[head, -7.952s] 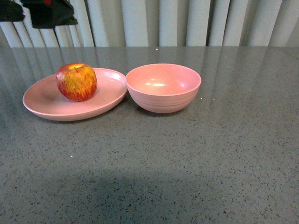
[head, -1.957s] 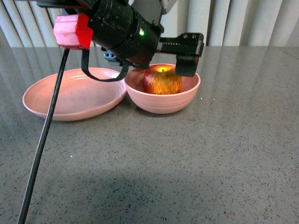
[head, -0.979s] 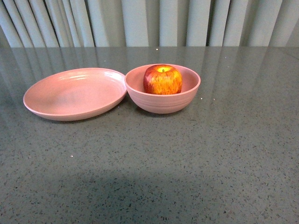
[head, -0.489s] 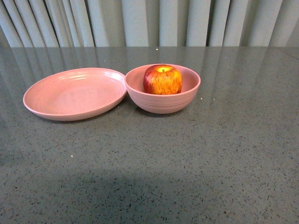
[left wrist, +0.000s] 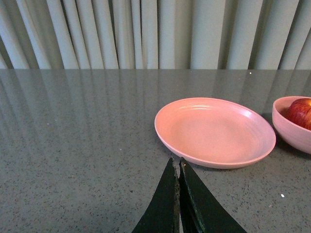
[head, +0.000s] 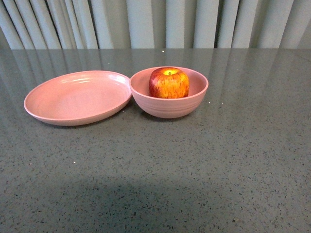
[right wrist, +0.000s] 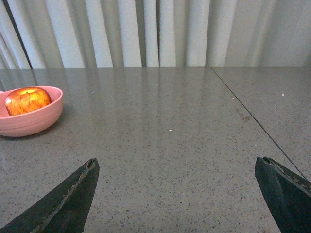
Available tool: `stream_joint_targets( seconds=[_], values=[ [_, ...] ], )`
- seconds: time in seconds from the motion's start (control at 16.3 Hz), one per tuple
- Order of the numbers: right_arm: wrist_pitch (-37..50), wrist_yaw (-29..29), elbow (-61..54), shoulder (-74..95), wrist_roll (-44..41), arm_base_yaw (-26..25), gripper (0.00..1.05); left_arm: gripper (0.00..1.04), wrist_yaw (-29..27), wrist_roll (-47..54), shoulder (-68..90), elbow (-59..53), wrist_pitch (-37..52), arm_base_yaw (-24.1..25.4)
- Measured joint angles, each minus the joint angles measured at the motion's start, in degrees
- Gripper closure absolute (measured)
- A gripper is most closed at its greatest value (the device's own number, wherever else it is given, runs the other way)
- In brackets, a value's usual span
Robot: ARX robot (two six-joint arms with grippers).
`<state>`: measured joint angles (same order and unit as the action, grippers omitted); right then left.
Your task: Move apple from plate to bowl
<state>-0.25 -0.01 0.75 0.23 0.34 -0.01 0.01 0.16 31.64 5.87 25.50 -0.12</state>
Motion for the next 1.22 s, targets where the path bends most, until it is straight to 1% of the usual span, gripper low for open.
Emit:
stream_joint_targets(
  seconds=[0.43,0.49,0.8,1.1,1.16,1.22],
  values=[
    [0.0,0.0,0.0,0.0,0.0,0.0,0.07,1.04,0.0,0.0,-10.2,-3.5,-6.6,0.0],
    [0.0,0.0,0.0,0.0,0.0,0.0,0.07,1.04,0.0,0.0,-11.1,-4.8,-4.7,0.0],
    [0.0,0.0,0.0,0.0,0.0,0.0,0.07,1.04,0.0,0.0,-17.4,-5.0,-11.3,0.0],
    [0.0,0.0,0.0,0.0,0.0,0.0,0.07,1.04,0.0,0.0,-21.9,-5.0,-15.7,0.0],
    [0.0,0.0,0.0,0.0,0.0,0.0,0.07,1.04,-0.1,0.0,-25.9,-5.0,-22.1,0.0],
    [0.0,0.0,0.0,0.0,0.0,0.0,0.07,1.04,-0.1,0.0,-31.0,-5.0,-25.9,0.0]
  ],
)
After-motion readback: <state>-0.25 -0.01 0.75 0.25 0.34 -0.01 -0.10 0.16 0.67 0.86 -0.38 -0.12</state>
